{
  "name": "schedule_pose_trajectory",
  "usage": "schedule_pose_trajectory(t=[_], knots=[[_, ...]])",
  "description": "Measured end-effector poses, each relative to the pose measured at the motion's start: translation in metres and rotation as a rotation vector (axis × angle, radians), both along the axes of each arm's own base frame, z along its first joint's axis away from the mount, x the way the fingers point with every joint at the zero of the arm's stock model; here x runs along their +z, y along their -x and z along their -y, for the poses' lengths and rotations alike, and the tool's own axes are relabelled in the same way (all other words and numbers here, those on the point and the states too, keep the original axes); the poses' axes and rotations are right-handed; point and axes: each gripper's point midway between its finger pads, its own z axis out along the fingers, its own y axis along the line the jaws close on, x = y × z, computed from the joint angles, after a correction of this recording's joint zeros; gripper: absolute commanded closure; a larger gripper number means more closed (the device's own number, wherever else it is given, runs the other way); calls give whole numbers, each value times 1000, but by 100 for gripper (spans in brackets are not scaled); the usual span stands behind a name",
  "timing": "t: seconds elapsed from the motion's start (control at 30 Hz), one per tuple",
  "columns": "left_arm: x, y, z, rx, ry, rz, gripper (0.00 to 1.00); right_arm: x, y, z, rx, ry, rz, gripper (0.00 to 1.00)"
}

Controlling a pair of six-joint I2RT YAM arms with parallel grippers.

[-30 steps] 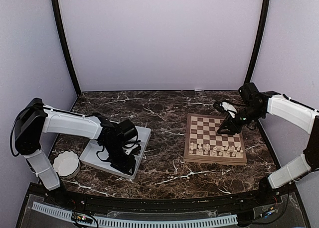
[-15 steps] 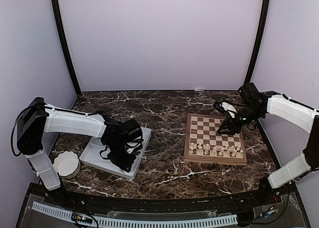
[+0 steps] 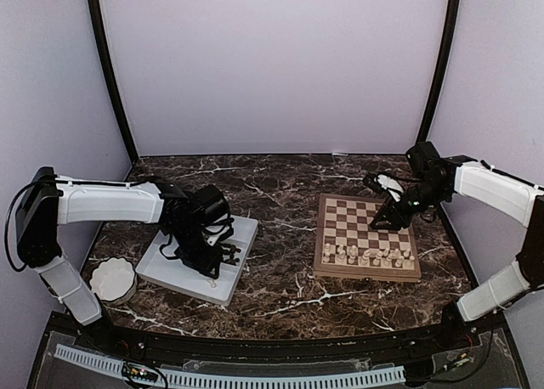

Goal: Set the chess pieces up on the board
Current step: Adjust the chess pile in the storage box, then pick up the pawn from the storage box.

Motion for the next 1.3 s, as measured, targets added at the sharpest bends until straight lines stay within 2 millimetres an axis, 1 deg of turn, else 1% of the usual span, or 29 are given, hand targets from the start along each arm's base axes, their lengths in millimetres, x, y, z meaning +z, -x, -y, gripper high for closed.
schedule_pose_trajectory(t=[0.07,0.2,0.37,0.47,0.6,0.73,0.83,1.07,1.3], knots=[[0,0,-1,9,-2,-2,63,0,0,0,-1,0,-1,63],[-2,1,-2,24,-10,-6,63,-1,0,0,-2,0,-3,63],[-4,0,-6,62,-17,-12,66,-2,0,0,-2,1,-9,63],[-6,-2,-9,135,-21,-26,67,-2,0,0,-2,1,-9,63],[-11,-2,-15,246,-18,-28,64,-2,0,-1,2,1,-8,63],[-1,-9,-21,321,-7,19,64,-2,0,-2,3,1,-8,63],[0,-14,-23,366,-5,27,66,-2,0,-2,3,1,-8,63],[-3,-23,-13,433,41,24,73,-2,0,-2,3,1,-6,63],[-22,-28,-7,447,28,3,76,-2,-1,-1,1,4,-3,64]])
